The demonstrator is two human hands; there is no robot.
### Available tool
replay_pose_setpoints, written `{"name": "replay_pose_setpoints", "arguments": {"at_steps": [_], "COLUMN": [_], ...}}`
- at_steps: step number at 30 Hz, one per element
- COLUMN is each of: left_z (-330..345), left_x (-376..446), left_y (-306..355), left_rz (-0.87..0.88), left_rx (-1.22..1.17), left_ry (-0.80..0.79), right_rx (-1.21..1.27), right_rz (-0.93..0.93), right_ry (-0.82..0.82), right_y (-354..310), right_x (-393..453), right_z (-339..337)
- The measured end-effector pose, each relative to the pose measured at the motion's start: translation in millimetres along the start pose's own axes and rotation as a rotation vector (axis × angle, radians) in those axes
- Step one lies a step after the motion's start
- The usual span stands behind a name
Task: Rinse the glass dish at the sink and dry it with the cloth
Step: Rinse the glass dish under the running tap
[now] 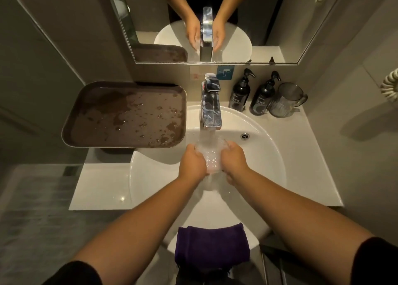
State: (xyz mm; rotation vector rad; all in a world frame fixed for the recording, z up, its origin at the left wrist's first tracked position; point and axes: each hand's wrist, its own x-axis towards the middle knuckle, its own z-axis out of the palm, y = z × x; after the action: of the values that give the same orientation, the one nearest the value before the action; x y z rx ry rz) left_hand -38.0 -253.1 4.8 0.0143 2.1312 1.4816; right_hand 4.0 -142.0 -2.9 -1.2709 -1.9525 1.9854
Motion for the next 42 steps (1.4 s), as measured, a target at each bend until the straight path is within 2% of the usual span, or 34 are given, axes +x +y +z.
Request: {"name": "replay_pose_setpoints", "arguments": {"at_steps": [2, 5, 8, 10, 13, 15, 17, 20, 22, 23, 25, 27, 29, 31, 32, 35, 37, 39, 40, 42], "left_z": [-7.3, -25.5, -29.3, -20.7, 1.0, 7.4, 0.7, -18.6, -24.6, -23.5, -14.3, -1.2, 6.8, 3.6, -2.0, -21.0, -23.4, -18.5, -13.9, -3.2], "left_x": [4.6, 23.5, 33.0, 29.8, 19.4, 14.4, 16.1, 27.9, 34.8, 35.4, 30.5, 19.0, 12.1, 14.1, 16.7, 27.6, 28.7, 25.4, 23.7, 16.9], "left_y": [4.6, 11.2, 12.2, 11.1, 2.2, -0.4, 3.9, 14.1, 18.2, 19.3, 16.7, 7.1, 0.1, -0.7, 1.9, 7.2, 7.4, 6.0, 3.2, -2.1], "left_rz": [0.003, -0.029, -0.083, -0.062, -0.027, -0.001, 0.022, 0.010, -0.027, -0.015, 0.074, 0.101, 0.075, 0.068, 0.080, 0.105, 0.082, 0.086, 0.107, 0.092], "left_rx": [0.032, 0.264, 0.365, 0.279, 0.121, 0.061, 0.099, 0.239, 0.333, 0.375, 0.425, 0.275, 0.155, 0.151, 0.166, 0.369, 0.490, 0.523, 0.528, 0.379], "left_ry": [-0.131, -0.302, -0.362, -0.237, 0.059, 0.137, 0.038, -0.240, -0.308, -0.280, -0.084, 0.153, 0.220, 0.090, -0.010, -0.276, -0.360, -0.277, -0.174, 0.059], "right_rx": [-0.127, -0.296, -0.470, -0.427, -0.158, -0.065, -0.134, -0.355, -0.482, -0.500, -0.405, -0.161, -0.058, -0.178, -0.248, -0.414, -0.588, -0.642, -0.600, -0.380], "right_rz": [-0.050, -0.110, -0.109, -0.116, -0.094, -0.055, -0.065, -0.150, -0.159, -0.162, -0.172, -0.103, -0.044, -0.086, -0.129, -0.154, -0.136, -0.135, -0.153, -0.172], "right_ry": [-0.056, -0.254, -0.430, -0.373, -0.066, 0.022, -0.050, -0.325, -0.425, -0.433, -0.341, -0.165, -0.036, -0.013, -0.055, -0.350, -0.502, -0.508, -0.442, -0.207], "right_y": [-1.7, -14.0, -28.7, -31.2, -18.1, -8.8, -6.9, -19.6, -29.2, -31.9, -33.1, -26.8, -16.3, -9.5, -9.8, -18.4, -27.5, -33.2, -33.2, -25.1], "right_x": [2.9, 11.9, 20.8, 25.0, 20.7, 14.8, 16.6, 22.5, 27.0, 29.0, 27.3, 21.4, 15.1, 13.5, 15.0, 18.7, 22.0, 25.0, 24.6, 18.4], "right_z": [-4.9, -15.1, -21.2, -19.8, -6.2, 0.0, -5.0, -18.4, -22.4, -22.4, -18.5, -8.0, 1.4, -1.2, -6.1, -19.7, -23.1, -23.0, -21.1, -11.7]}}
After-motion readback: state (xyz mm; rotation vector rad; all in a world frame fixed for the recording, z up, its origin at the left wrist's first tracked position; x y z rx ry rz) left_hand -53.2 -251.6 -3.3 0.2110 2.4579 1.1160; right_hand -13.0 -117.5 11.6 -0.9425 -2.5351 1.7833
